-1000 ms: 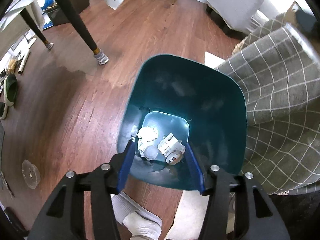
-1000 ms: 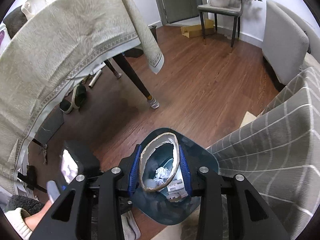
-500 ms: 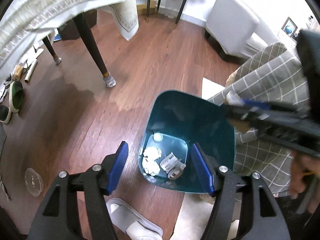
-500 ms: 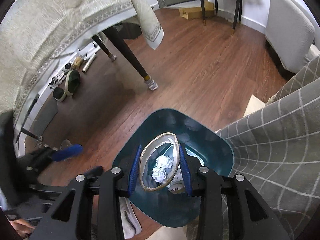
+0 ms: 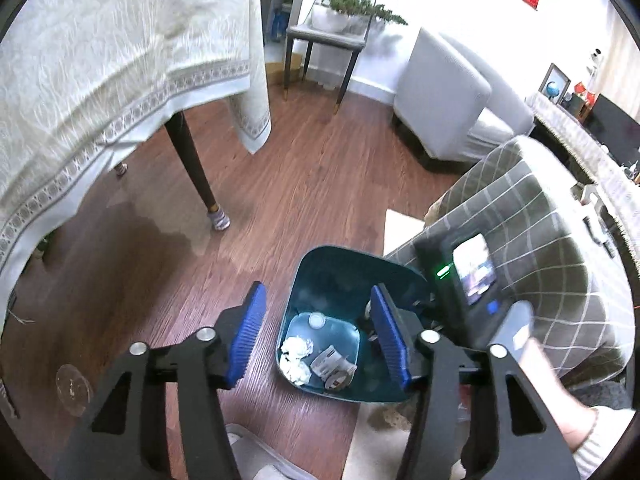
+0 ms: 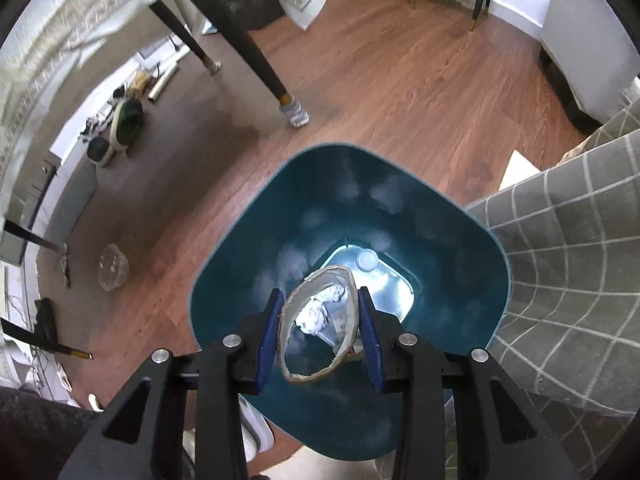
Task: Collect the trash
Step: 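Withdraw both open tools from the bin and return to the table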
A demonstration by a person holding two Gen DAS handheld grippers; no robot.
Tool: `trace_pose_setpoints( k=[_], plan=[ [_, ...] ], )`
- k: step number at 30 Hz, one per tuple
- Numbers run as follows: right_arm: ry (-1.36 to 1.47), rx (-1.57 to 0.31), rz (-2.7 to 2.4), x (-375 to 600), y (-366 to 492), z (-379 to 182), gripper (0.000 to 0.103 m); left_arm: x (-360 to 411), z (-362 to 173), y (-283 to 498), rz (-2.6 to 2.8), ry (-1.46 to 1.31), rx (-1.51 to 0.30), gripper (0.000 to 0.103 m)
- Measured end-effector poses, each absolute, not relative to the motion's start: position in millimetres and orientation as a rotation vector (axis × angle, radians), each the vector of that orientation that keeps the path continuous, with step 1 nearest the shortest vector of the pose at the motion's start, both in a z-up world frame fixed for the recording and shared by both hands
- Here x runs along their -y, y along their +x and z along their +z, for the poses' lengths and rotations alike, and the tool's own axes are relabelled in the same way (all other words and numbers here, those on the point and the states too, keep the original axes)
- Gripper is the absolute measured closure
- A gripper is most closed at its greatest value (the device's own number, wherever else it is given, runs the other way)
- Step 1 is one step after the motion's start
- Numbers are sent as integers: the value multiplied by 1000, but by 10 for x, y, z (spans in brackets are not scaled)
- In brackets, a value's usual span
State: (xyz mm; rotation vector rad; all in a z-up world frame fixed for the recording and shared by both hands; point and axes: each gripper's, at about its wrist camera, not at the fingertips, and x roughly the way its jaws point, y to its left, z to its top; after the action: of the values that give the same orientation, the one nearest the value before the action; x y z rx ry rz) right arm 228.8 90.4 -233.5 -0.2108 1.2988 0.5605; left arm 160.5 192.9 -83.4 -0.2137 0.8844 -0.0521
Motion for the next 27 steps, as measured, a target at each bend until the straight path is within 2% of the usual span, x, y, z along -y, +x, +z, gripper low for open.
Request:
trace_pose_setpoints(
  k=[6,17,19,25,27],
  plan=[
    [-252,-1347,550,-910,2258,-2511,65,-1910,-564,1561,-73,-225,-821,55],
    [-331,-1404,486,-836,2224,-2771,64,-1868,-194,1465,-91,-209,-747,56],
    [-351,-1413,457,-805,2208,-2811,55,-1876,-165,1457,-90,-209,-740,56],
    [-359,-1417,442,-701,2188,-2799,46,-1878,-68,1465,-93,-222,-716,56],
    [-353,-1414,442,-663,2198,-2771,46,-1868,-30,1476,-91,-222,-706,56]
  ],
)
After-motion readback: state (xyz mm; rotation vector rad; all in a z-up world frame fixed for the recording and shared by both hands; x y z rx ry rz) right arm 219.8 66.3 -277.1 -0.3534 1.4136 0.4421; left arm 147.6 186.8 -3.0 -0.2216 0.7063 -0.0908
